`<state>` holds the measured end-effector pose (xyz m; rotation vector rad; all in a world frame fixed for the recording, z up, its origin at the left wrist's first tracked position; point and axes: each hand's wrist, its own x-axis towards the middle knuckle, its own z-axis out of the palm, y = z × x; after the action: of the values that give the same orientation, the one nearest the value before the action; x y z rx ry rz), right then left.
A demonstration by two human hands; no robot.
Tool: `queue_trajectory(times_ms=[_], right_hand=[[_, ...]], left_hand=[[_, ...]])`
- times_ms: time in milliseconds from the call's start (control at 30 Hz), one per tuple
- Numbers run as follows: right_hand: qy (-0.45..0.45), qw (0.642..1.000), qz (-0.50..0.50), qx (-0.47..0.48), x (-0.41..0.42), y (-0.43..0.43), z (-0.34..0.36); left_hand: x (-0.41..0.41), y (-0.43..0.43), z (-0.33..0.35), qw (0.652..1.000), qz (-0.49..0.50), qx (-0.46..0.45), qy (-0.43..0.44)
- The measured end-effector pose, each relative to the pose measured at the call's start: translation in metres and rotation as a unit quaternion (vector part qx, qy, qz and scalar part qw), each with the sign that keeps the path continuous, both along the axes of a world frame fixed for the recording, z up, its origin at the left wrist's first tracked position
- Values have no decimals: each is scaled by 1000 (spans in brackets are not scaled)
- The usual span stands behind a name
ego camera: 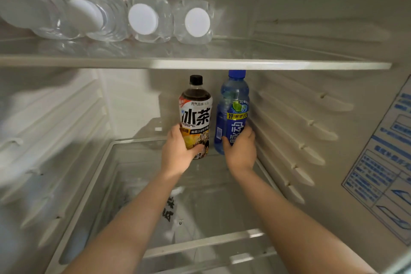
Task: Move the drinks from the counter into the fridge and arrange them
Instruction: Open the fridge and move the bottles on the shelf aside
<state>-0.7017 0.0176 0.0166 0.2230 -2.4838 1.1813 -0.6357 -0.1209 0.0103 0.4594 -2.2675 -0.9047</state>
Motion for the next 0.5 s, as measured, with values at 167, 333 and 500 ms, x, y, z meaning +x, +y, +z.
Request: queue_trajectory(times_ms=[167,333,500], right_hand=[[-11,999,-23,37,-13,-8,4],[-31,997,-29,62,-27,-9,11],[-23,998,-24,57,-26,-8,5]], left_hand=[[-23,3,4,1000,-6,-4,-19],[-35,7,7,1000,7,1,-5],[-36,9,3,1000,16,-5,10]])
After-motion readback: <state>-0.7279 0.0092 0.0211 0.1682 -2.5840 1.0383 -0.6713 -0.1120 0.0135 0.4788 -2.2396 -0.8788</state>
